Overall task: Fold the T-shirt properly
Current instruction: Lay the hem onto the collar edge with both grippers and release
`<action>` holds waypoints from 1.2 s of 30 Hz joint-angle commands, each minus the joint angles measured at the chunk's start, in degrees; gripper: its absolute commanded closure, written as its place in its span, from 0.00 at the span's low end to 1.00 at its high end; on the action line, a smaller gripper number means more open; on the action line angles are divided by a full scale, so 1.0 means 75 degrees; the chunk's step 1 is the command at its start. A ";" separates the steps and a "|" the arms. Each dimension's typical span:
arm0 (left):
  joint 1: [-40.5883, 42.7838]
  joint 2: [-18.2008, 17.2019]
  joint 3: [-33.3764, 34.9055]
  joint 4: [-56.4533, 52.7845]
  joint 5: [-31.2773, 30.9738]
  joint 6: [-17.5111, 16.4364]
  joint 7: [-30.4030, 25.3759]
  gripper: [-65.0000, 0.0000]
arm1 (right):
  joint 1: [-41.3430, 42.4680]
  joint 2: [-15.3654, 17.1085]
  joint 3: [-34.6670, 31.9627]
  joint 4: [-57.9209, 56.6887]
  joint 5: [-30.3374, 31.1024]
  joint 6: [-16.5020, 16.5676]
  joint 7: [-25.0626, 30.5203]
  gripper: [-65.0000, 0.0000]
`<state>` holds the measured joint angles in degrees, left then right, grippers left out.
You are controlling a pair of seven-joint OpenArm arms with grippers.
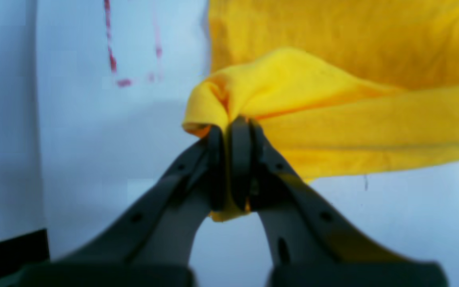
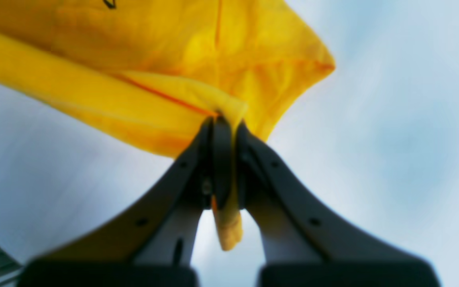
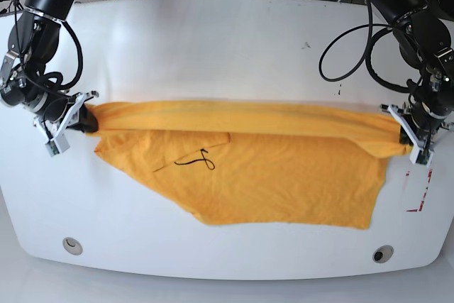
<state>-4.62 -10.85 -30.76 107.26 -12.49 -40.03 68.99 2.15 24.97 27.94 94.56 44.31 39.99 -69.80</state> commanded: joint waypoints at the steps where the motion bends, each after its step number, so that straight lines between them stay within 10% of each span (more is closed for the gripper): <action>1: 0.0200 -0.0130 -0.0159 0.0122 0.0007 0.0004 -0.0144 1.00 | -0.0457 -0.0018 0.0242 0.0150 0.0075 0.0002 0.0205 1.00; 21: 0.1888 -0.0552 -0.0452 0.0098 0.0030 0.0004 -0.0144 0.99 | -0.2696 -0.0053 0.0383 0.0162 0.0134 0.0002 0.0228 0.99; 24: 0.1912 -0.0563 -0.0300 0.0098 0.0030 0.0004 -0.0120 0.88 | -0.2754 -0.0053 0.0383 0.0174 0.0146 0.0002 0.0205 0.88; 30: 0.2123 -0.0774 -0.0042 0.0075 0.0030 0.0004 -0.0120 0.34 | -0.2942 0.0005 0.0406 0.0186 0.1001 0.0002 0.0205 0.39; 36: 0.2052 -0.1067 -0.0065 -0.0160 -0.0017 0.0004 -0.0120 0.34 | -0.3235 0.0029 0.0418 0.0959 0.1787 0.0002 0.0205 0.30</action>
<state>11.57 -16.47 -30.74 105.62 -12.34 -40.12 68.73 -21.39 23.83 30.44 98.13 55.11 39.94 -69.36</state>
